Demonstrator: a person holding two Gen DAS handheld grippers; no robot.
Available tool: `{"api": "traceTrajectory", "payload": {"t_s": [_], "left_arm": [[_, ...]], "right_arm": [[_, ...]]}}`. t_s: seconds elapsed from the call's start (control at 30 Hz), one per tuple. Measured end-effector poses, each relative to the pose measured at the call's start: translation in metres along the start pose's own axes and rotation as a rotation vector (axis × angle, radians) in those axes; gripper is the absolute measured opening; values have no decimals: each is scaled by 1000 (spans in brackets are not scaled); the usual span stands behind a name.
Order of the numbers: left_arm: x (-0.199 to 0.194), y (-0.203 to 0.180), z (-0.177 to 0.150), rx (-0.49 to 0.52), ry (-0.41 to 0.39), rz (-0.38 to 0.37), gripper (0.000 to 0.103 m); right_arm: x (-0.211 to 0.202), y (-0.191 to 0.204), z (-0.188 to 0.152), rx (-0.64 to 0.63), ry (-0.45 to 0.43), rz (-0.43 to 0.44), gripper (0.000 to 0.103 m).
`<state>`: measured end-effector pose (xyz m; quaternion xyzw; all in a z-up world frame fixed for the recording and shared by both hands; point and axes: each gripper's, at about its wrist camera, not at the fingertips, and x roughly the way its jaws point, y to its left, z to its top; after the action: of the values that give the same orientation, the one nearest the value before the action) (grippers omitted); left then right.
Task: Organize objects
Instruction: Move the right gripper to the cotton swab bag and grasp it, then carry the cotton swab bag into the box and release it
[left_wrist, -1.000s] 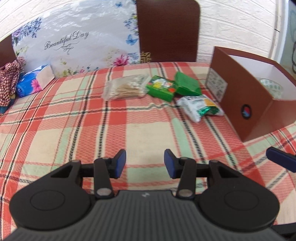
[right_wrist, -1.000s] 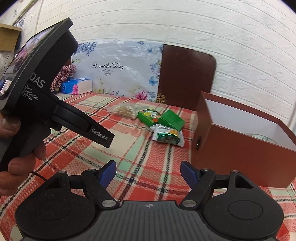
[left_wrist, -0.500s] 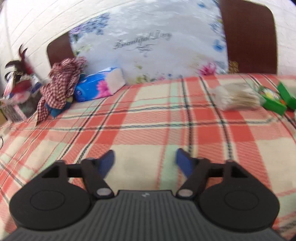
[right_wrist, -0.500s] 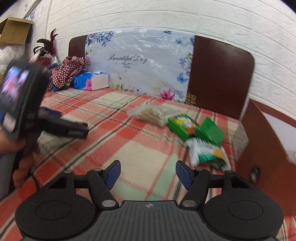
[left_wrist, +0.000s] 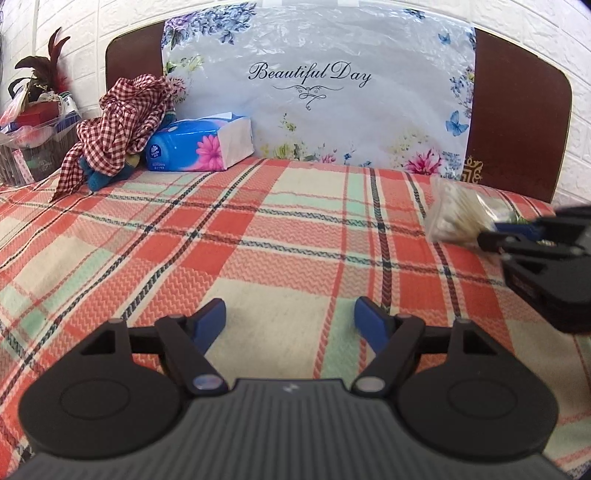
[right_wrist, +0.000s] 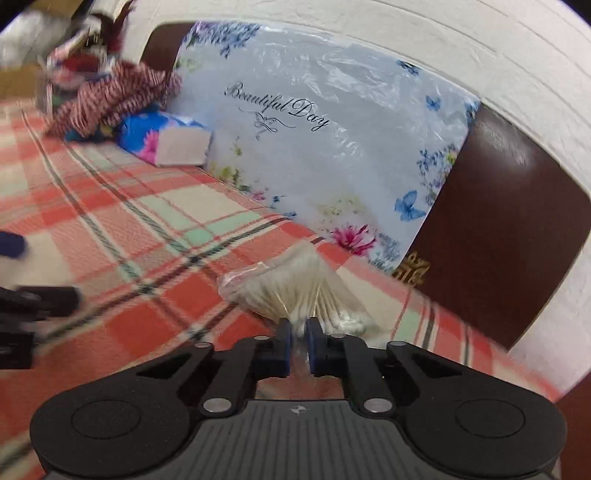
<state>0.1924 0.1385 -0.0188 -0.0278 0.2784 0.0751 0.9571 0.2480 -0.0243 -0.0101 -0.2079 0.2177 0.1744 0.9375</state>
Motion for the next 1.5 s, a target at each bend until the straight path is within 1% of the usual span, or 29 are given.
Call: {"api": "traceTrajectory", "payload": {"t_s": [0.07, 0.2, 0.3, 0.37, 0.43, 0.47, 0.5, 0.53, 0.57, 0.6, 0.63, 0.67, 0.73, 0.8, 0.87, 0.9, 0.97, 1.0, 1.03, 1.07, 1.1, 1.13, 1.17, 1.27, 1.33, 1.4, 1.5], "left_arm": [[1, 1, 1, -7, -1, -6, 79], [1, 2, 1, -10, -1, -9, 79], [1, 1, 1, -4, 2, -6, 79], [2, -1, 1, 8, 6, -3, 80], [2, -4, 1, 29, 11, 9, 81], [1, -8, 2, 46, 18, 22, 81], [-1, -12, 3, 66, 30, 42, 81], [-7, -18, 6, 67, 57, 54, 78], [-18, -23, 8, 36, 95, 8, 76], [-32, -30, 9, -13, 125, -90, 72], [-50, -40, 9, -45, 145, -187, 72], [-68, -56, 7, -36, 155, -254, 72], [-99, -88, 1, 32, 181, -366, 72], [-112, -113, -8, 69, 269, -469, 72], [-114, -131, -16, 77, 359, -550, 72], [-115, -138, -20, 85, 387, -571, 72], [-113, -154, -32, 143, 404, -549, 70], [-112, -156, -36, 149, 388, -551, 66], [-112, -154, -37, 138, 382, -558, 50], [-112, -152, -35, 116, 397, -582, 39], [-118, -152, -28, 107, 395, -568, 35], [-127, -155, -20, 133, 367, -546, 34], [-141, -158, -13, 162, 322, -545, 34], [-182, -172, 17, 231, 150, -574, 34], [-197, -189, 38, 251, 72, -606, 34], [-199, -212, 56, 278, 26, -642, 34], [-185, -255, 70, 318, 28, -671, 33]], "right_arm": [[-28, 1, -10, 44, -1, 61, 6], [-99, 6, -52, 68, 18, 118, 4], [-154, -4, -87, 109, 52, 96, 4], [-183, -11, -107, 121, 77, 52, 4], [-205, -21, -122, 136, 103, 7, 7], [-214, -27, -129, 166, 111, -2, 11], [-221, -33, -134, 201, 113, -12, 22], [-227, -40, -139, 237, 114, -22, 28], [-233, -44, -143, 272, 113, -30, 37], [-237, -50, -146, 303, 108, -32, 40], [-240, -54, -148, 334, 102, -29, 40], [-240, -59, -150, 365, 97, -19, 41], [-238, -65, -151, 415, 87, 18, 41], [-231, -66, -150, 420, 81, 53, 44], [-219, -63, -147, 399, 96, 92, 47], [-213, -61, -146, 395, 101, 112, 48], [-200, -59, -143, 390, 115, 145, 48], [-191, -59, -143, 392, 132, 151, 48], [-186, -58, -142, 395, 136, 138, 46], [-186, -56, -140, 393, 124, 125, 39], [-189, -55, -138, 387, 114, 118, 34], [-195, -55, -136, 382, 84, 115, 33], [-205, -56, -133, 377, 41, 103, 33], [-238, -68, -120, 343, -132, 7, 32], [-253, -84, -111, 353, -220, -63, 32], [-259, -106, -108, 372, -268, -123, 32], [-253, -141, -112, 408, -257, -191, 32]]}}
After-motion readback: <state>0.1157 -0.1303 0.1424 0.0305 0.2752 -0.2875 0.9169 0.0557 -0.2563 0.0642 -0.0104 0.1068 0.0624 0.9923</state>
